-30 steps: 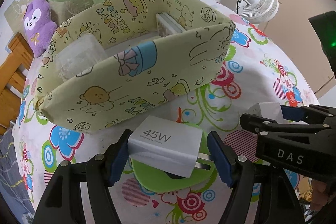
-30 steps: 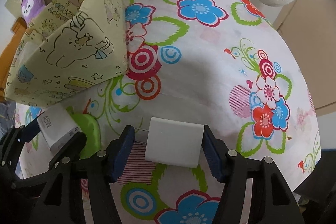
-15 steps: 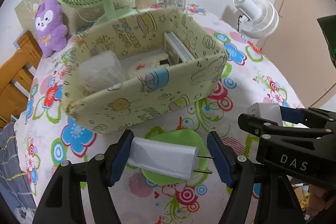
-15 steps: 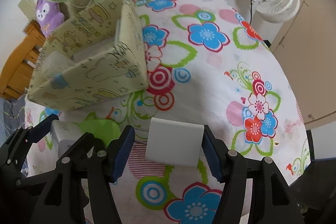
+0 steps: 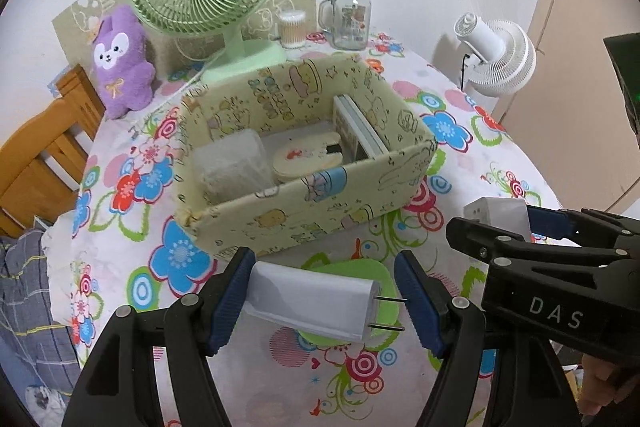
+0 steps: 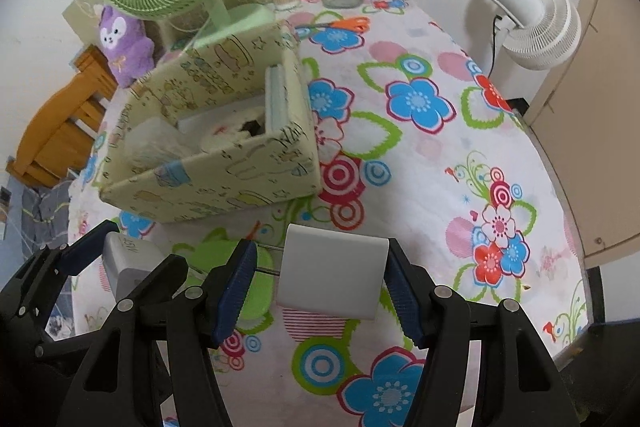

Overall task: Organize rigid objects
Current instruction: 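Lift and carry the charger with the left gripper while the right carries the block over the box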

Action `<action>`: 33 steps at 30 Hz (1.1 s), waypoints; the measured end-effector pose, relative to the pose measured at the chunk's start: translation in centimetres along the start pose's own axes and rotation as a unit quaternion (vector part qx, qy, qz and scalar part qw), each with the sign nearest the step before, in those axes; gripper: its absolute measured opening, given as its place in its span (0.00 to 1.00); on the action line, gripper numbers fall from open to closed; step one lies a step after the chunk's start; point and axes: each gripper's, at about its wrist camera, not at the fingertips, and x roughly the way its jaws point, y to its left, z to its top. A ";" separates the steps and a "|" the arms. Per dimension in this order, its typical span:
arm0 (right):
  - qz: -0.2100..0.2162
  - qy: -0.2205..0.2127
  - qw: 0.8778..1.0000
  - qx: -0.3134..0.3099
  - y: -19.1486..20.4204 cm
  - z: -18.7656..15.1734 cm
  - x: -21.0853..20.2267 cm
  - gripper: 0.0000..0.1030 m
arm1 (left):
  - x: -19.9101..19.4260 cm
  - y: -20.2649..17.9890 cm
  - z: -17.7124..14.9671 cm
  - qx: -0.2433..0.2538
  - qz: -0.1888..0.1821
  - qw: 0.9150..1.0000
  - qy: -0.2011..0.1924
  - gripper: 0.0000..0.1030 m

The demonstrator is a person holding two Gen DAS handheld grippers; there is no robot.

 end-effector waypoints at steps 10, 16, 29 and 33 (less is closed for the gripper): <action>0.011 -0.025 1.000 -0.009 1.3 2.1 -2.2 0.64 | -2.3 0.8 2.1 0.004 0.008 1.000 -0.022 0.72; 0.016 -0.045 0.999 -0.010 1.8 3.5 -3.7 0.64 | -3.7 1.1 3.7 0.010 0.015 0.999 -0.039 0.72; 0.018 -0.062 0.997 -0.028 2.2 6.0 -5.2 0.64 | -4.8 1.4 6.0 0.005 0.021 0.998 -0.054 0.72; 0.016 -0.070 0.997 -0.035 2.4 7.0 -5.4 0.64 | -4.8 1.6 6.7 0.000 0.018 0.998 -0.060 0.72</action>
